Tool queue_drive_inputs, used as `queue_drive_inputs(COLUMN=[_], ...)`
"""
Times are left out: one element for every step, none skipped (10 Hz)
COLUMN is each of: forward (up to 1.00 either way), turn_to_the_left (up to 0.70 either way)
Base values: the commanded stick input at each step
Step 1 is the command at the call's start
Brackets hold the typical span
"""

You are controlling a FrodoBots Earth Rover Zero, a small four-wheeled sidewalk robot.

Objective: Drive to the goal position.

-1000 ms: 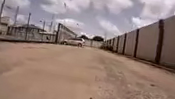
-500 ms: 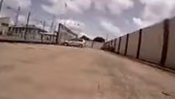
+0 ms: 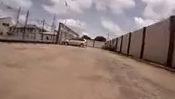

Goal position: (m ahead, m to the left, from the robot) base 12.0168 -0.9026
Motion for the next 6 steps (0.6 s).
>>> queue_drive_inputs(forward=[0.85, 0.85, 0.85, 0.85, 0.85, 0.85], turn_to_the_left=[-0.34, -0.34, -0.16, 0.00, 0.00, 0.00])
